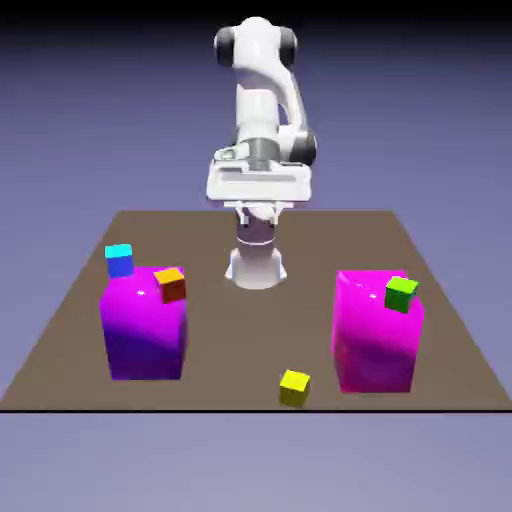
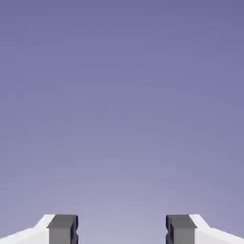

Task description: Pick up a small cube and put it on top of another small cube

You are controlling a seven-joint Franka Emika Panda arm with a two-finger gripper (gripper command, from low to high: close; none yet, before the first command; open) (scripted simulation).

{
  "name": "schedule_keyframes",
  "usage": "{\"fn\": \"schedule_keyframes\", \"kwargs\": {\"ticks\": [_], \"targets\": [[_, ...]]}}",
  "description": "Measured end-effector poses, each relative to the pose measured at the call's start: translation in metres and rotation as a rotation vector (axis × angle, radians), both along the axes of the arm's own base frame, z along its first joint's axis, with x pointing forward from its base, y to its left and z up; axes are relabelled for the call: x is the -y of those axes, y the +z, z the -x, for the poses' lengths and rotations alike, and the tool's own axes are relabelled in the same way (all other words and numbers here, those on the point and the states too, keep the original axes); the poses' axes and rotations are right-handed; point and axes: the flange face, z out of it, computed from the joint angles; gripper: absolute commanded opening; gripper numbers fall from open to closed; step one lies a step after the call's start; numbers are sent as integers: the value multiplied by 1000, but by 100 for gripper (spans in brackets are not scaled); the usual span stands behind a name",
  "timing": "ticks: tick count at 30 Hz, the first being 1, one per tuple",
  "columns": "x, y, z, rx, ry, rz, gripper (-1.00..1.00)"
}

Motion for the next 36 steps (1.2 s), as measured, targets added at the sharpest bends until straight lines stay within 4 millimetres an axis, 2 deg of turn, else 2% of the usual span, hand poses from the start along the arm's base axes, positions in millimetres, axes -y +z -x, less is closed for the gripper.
{"fn": "schedule_keyframes", "kwargs": {"ticks": [12, 24, 31, 34, 36], "targets": [[8, -106, -53, -265, -520, -356, 0], [4, -215, -79, -533, -1102, -779, 0], [-7, -258, -89, -708, -1463, -1050, 0], [-13, -270, -94, -793, -1621, -1170, 0], [-14, -271, -95, -808, -1647, -1191, 0]]}}
